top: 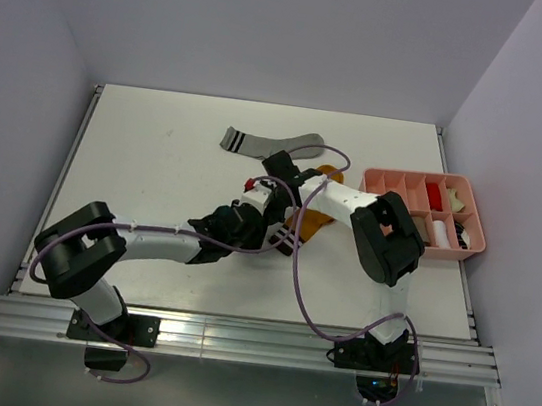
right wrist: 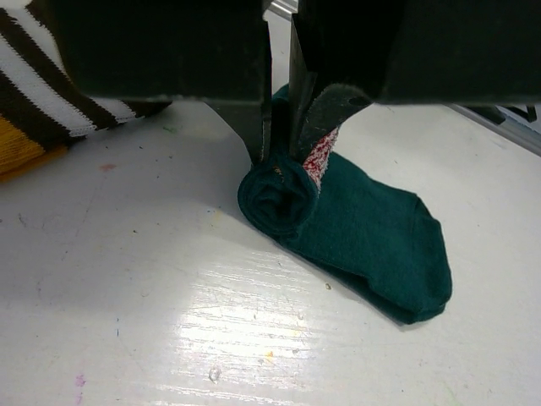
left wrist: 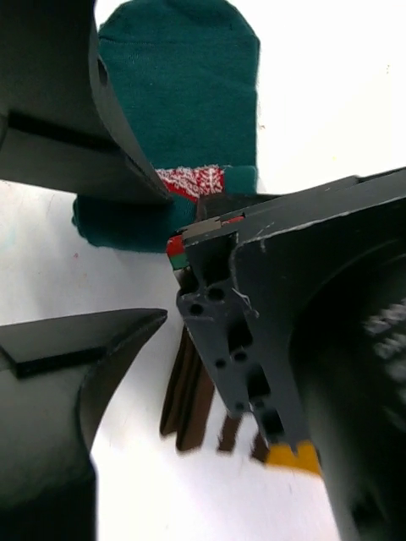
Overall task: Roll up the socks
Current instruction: Roll the sock at the center of the board.
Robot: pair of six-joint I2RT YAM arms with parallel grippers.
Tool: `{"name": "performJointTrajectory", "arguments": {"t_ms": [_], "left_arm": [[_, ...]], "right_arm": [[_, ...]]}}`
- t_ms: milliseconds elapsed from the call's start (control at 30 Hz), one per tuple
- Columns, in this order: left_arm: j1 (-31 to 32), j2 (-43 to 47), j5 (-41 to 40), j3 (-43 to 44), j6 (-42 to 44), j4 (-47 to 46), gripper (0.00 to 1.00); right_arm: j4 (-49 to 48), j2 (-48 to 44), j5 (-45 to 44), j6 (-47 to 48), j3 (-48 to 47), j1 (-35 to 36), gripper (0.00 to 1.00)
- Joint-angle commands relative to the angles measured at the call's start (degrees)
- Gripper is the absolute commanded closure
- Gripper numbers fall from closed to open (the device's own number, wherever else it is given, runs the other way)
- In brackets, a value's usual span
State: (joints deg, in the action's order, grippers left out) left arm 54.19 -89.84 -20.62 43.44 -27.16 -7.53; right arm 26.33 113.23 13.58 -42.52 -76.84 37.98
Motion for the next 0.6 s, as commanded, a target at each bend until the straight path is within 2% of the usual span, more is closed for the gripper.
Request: {"name": "performJointTrajectory", "arguments": {"t_ms": [0, 167, 567], "left_arm": [[0.9, -1.9, -5.3, 2.1, 1.8, 2.1, 0.44], [2.3, -4.2, -6.4, 2.1, 1.5, 3.0, 0.51], [3.7, -9.7, -15.2, 3.8, -3.4, 12.4, 0.49]], "right_arm": [[4.1, 1.1, -1.5, 1.6, -0.9, -0.3, 1.0], [3.8, 1.3, -0.8, 1.7, -0.8, -0.3, 1.0], [2.9, 1.5, 0.6, 1.5, -0.2, -0.7, 1.0]]}}
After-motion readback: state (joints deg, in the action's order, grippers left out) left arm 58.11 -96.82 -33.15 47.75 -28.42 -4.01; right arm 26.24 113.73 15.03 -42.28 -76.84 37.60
